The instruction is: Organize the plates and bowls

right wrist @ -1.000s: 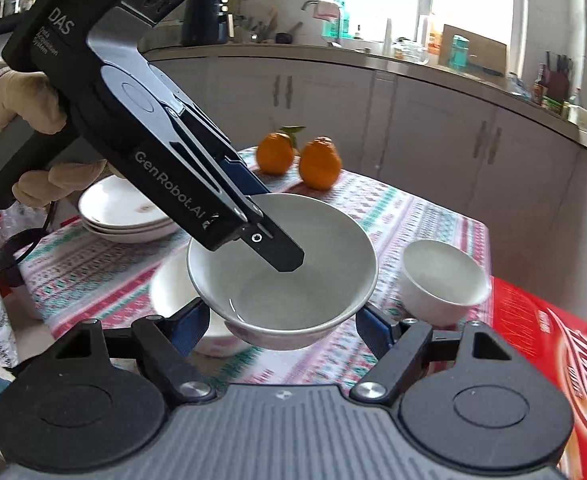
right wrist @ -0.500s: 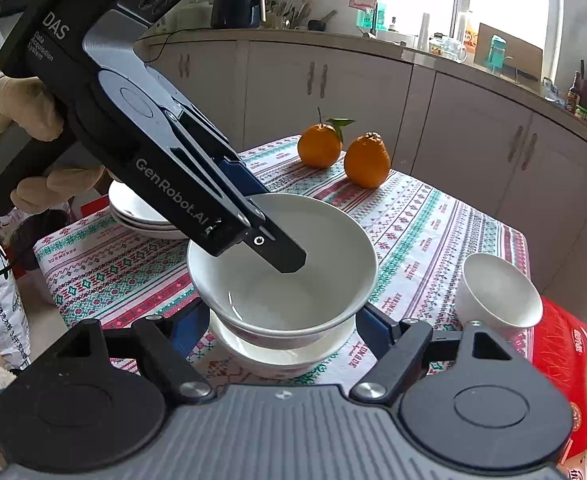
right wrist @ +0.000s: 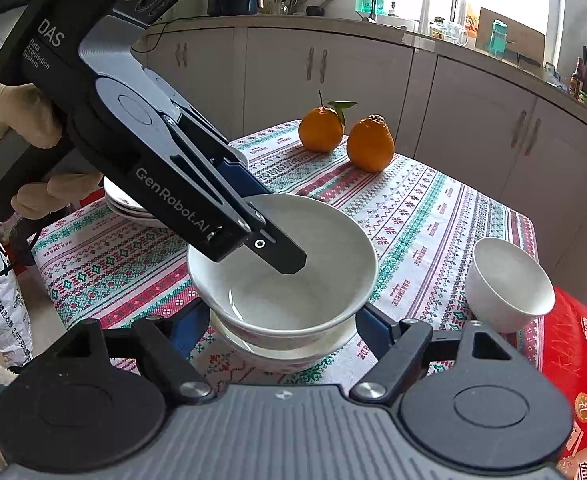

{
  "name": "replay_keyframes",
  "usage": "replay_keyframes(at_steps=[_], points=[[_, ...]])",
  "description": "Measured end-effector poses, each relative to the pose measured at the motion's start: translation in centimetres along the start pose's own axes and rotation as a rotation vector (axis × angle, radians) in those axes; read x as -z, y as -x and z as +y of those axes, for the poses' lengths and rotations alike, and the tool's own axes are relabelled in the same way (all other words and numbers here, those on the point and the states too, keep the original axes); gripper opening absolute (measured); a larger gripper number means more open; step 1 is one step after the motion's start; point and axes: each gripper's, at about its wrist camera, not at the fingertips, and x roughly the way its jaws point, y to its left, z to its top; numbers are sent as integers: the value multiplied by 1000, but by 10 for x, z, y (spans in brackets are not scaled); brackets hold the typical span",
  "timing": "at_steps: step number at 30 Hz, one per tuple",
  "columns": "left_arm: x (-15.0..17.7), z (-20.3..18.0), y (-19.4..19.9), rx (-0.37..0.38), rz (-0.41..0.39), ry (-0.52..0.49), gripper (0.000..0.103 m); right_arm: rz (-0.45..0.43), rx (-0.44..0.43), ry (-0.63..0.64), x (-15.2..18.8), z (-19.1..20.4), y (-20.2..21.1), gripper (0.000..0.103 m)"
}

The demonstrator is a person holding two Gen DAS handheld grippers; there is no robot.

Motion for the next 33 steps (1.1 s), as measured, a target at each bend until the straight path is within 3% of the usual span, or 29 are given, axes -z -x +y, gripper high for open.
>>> replay_keyframes(at_steps=[22, 24, 33], points=[[6, 5, -13, -19, 15, 21, 52, 13, -16, -35, 5, -3, -11, 84], [6, 6, -12, -8, 15, 27, 53, 1, -16, -36, 5, -4, -9, 94], [-2, 8, -3, -26, -9, 12, 61, -49, -31, -30, 2, -4, 6, 96]])
